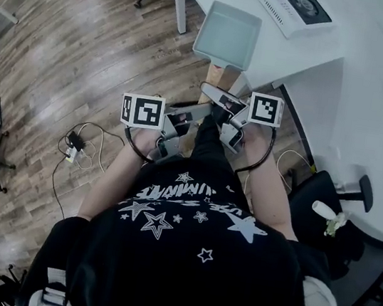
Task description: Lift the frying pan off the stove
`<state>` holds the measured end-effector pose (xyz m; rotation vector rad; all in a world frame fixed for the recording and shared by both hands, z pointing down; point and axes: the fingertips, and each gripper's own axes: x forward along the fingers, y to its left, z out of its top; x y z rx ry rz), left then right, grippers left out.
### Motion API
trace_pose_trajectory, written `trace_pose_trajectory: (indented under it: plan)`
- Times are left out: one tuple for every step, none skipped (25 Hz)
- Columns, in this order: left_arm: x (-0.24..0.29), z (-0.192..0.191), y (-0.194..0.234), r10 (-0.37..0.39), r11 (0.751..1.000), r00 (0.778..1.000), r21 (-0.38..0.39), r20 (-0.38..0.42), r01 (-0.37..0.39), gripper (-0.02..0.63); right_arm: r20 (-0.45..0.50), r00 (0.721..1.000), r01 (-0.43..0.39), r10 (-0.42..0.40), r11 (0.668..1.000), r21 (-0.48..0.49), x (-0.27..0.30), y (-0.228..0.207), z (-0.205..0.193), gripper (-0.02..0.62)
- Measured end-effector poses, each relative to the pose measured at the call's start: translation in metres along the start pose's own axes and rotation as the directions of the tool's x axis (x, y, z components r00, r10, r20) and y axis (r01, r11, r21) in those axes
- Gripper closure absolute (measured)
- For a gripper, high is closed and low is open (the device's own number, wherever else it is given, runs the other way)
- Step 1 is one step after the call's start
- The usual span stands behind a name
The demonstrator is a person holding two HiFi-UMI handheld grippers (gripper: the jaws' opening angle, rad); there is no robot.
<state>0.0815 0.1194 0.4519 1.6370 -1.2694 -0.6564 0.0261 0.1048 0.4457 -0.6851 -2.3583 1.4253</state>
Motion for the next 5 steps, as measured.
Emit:
trace_pose_trajectory:
  plan:
    - [-0.002,0.000,0.001,0.002,1.000,1.000,0.001,0.000,-0.002,0.457,0.000,1.000,-0.010,0.010,1.000,-0.004,0.003,0.002,0.000,0.431]
    - [-0.004,0.000,0.002,0.004,1.000,1.000,-0.001,0.000,-0.004,0.457,-0.001,1.000,-0.020,0.020,1.000,-0.004,0.006,0.004,-0.001,0.431]
    - [-0.006,-0.001,0.003,0.005,1.000,1.000,-0.004,0.000,-0.005,0.457,-0.003,1.000,-0.027,0.027,1.000,-0.002,0.009,0.006,-0.003,0.431]
    - [-0.007,-0.001,0.004,0.005,1.000,1.000,-0.008,-0.001,-0.005,0.456,-0.006,0.999,-0.031,0.031,1.000,0.001,0.011,0.007,-0.004,0.430]
    - [-0.009,-0.002,0.005,0.004,1.000,1.000,-0.013,-0.002,-0.004,0.456,-0.009,0.999,-0.035,0.035,0.999,0.004,0.013,0.008,-0.006,0.431]
